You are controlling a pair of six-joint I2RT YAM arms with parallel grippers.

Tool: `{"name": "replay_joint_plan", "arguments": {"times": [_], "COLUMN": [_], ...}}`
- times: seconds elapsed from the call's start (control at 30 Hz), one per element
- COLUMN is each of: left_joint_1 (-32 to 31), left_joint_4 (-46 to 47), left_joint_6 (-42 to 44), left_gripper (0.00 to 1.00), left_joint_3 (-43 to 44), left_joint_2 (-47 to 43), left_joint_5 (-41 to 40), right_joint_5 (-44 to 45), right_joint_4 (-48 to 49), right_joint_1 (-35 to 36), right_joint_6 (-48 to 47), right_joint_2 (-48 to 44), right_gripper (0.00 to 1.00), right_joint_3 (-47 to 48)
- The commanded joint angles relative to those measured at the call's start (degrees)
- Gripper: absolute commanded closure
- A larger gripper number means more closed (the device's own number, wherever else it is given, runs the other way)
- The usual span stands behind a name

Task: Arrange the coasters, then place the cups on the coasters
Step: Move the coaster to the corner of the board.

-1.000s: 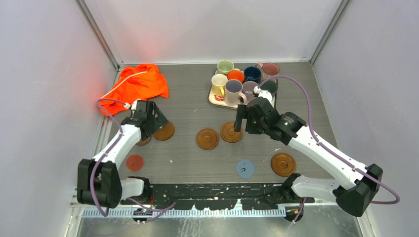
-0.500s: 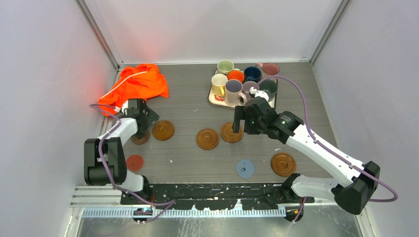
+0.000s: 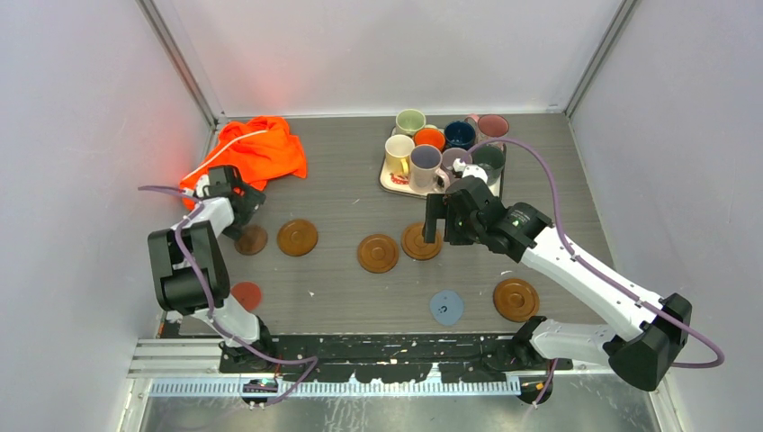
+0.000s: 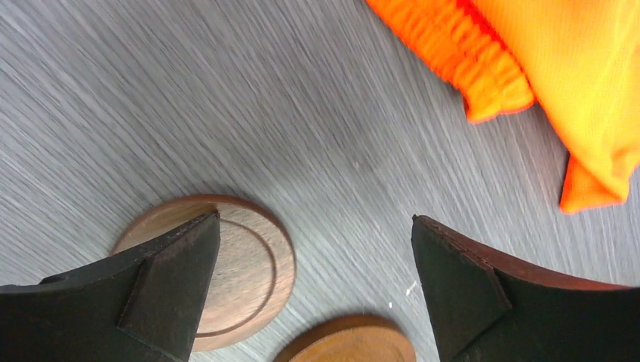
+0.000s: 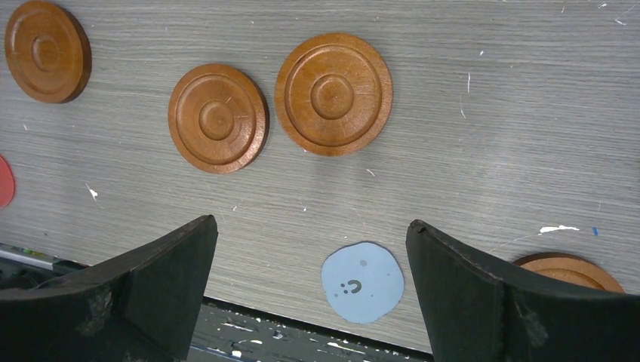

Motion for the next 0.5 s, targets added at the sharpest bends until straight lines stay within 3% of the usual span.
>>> {"name": "replay_joint_plan", "arguments": {"times": [0.0,0.47], "left_joint_1": [3.68,9.22], "left_joint_4": [-1.81,-8.69], "left_joint_6": [1.70,4.04], "left_gripper": [0.00,0.00], "left_joint_3": [2.70,6.25], "left_joint_2": [3.43,4.52], "left_joint_5": [-0.45,-3.73], "right_joint_5": [-0.51,-1.89], "right_joint_4": [1.12,1.19], "right_joint_1": [0.29,0.22], "right_joint_6": [-0.92,-1.46], "right_joint_2": [-0.39,0.63], "right_gripper": [0.00,0.00], "right_joint_3": [1.43,2.19]}}
